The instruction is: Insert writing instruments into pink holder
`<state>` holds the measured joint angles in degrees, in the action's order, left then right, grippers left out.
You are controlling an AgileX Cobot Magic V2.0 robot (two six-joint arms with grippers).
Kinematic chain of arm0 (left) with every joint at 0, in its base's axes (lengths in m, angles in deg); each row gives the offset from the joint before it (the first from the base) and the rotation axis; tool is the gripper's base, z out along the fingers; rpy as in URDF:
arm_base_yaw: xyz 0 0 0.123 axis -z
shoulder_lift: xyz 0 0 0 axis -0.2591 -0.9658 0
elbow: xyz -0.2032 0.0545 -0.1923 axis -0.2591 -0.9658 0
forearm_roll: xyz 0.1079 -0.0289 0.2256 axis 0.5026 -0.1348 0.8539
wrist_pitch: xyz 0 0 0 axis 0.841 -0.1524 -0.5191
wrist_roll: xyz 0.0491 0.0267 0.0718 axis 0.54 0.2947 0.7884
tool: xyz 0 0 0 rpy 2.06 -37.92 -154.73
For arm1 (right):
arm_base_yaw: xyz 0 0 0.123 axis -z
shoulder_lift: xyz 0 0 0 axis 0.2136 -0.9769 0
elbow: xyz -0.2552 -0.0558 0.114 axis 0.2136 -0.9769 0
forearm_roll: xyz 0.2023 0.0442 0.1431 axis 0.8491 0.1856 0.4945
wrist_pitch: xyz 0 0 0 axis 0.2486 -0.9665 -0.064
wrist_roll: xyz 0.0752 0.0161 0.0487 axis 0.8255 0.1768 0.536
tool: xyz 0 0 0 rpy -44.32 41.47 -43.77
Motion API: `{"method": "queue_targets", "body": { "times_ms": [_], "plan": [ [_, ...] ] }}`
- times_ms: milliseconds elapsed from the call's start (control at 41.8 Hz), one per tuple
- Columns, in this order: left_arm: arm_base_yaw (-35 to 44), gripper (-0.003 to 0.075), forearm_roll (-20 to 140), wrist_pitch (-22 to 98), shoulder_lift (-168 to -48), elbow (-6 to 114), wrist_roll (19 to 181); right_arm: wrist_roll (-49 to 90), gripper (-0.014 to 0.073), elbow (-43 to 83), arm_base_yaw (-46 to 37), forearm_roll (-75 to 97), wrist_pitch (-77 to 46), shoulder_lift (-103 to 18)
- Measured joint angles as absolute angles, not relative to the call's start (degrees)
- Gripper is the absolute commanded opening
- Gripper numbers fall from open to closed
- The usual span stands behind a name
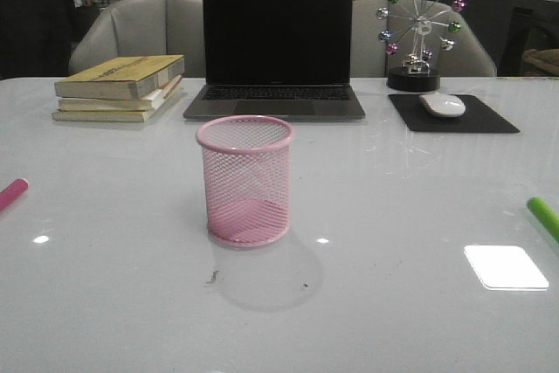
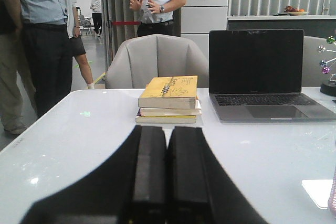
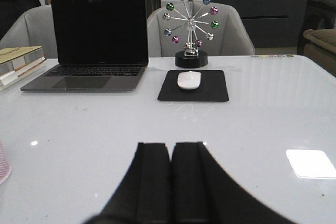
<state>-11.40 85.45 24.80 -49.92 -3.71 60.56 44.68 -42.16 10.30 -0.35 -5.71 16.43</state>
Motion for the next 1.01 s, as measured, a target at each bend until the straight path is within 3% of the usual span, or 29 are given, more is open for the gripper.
{"method": "queue_targets", "body": {
  "times_ms": [239,383,766,1006],
  "plan": [
    [-11.40,0.0091,85.45,20.09,-49.92,-3.60,60.56,44.68,0.0028,-41.83,10.30,-0.35,-2.01,16.43],
    [-11.40,0.0091,85.45,20.98,-49.92,1.08,60.56,44.68,0.0028,-34.81,10.30,-0.35,-5.32,16.43],
    [-11.40,0.0091,85.95,42.31,-58.19,26.89,60.56,44.68,0.0028,-8.27,10.30,-0.35,-22.94,6.89],
    [-11.40,0.0091,85.95,54.03,-69.89,33.15,60.56,44.68,0.0028,-2.59,10.30,-0.35,-33.65,-4.20]
  ]
}}
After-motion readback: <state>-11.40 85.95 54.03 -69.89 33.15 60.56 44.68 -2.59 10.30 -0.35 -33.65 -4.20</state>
